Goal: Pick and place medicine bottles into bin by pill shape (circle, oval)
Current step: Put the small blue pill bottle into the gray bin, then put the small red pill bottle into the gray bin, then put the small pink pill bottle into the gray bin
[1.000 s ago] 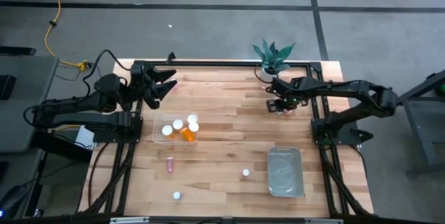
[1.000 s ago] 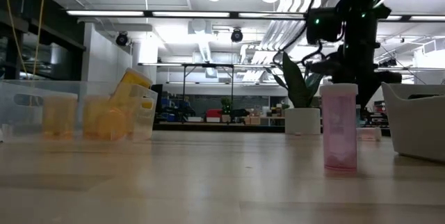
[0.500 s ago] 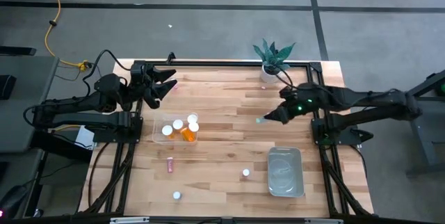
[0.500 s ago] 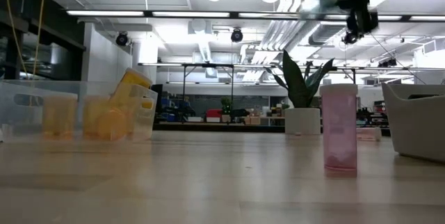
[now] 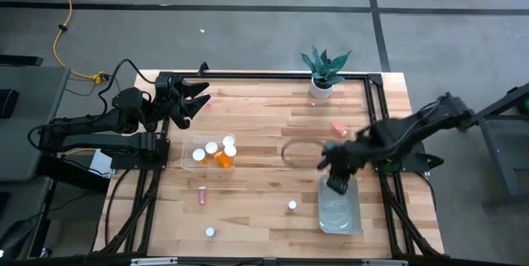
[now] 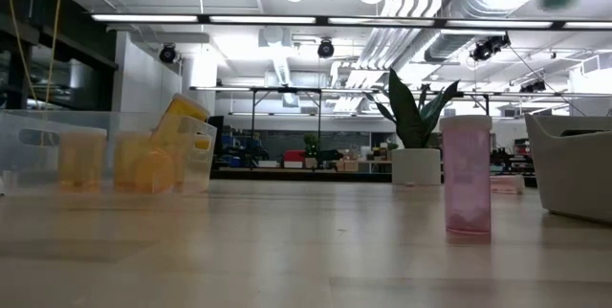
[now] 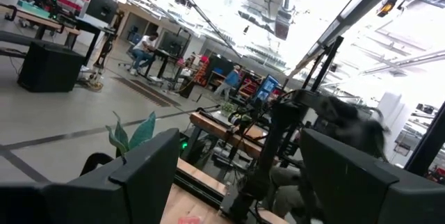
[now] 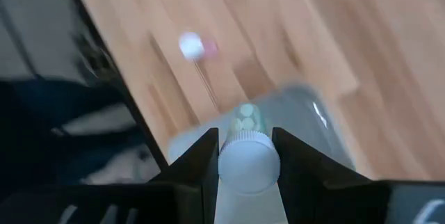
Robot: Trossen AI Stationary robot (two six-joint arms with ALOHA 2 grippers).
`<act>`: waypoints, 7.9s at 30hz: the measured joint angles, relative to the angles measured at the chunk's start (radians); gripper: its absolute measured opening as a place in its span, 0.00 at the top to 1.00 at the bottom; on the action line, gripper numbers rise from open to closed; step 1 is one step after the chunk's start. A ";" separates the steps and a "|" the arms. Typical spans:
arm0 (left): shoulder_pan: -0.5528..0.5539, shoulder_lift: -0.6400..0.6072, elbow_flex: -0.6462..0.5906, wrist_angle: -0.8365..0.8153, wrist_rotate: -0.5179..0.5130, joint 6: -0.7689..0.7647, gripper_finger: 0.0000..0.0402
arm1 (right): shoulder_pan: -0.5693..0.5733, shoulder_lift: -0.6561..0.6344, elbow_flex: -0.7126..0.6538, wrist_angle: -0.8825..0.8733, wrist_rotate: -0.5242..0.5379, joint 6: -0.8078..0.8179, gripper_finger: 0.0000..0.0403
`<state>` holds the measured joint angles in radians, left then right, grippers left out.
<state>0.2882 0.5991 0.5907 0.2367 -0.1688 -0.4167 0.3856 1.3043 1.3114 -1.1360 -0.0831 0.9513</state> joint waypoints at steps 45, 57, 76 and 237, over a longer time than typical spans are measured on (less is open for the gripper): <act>0.000 0.000 0.000 0.000 0.002 0.000 0.29 | 0.001 0.008 -0.096 0.000 0.322 0.208 0.46; 0.000 0.000 0.000 -0.001 0.093 0.001 0.29 | -0.373 -0.138 -0.296 -0.025 0.335 -0.100 0.46; 0.000 0.029 0.000 -0.008 0.081 0.001 0.29 | -0.891 -0.019 -0.591 0.232 0.051 -0.534 0.46; 0.029 0.018 0.000 -0.104 0.251 0.101 0.29 | -0.476 0.090 -0.248 1.165 0.177 -0.637 0.41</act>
<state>0.3167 0.6167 0.5907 0.1327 0.0823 -0.3154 -0.0903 1.3945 1.0637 0.0290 0.0935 0.3140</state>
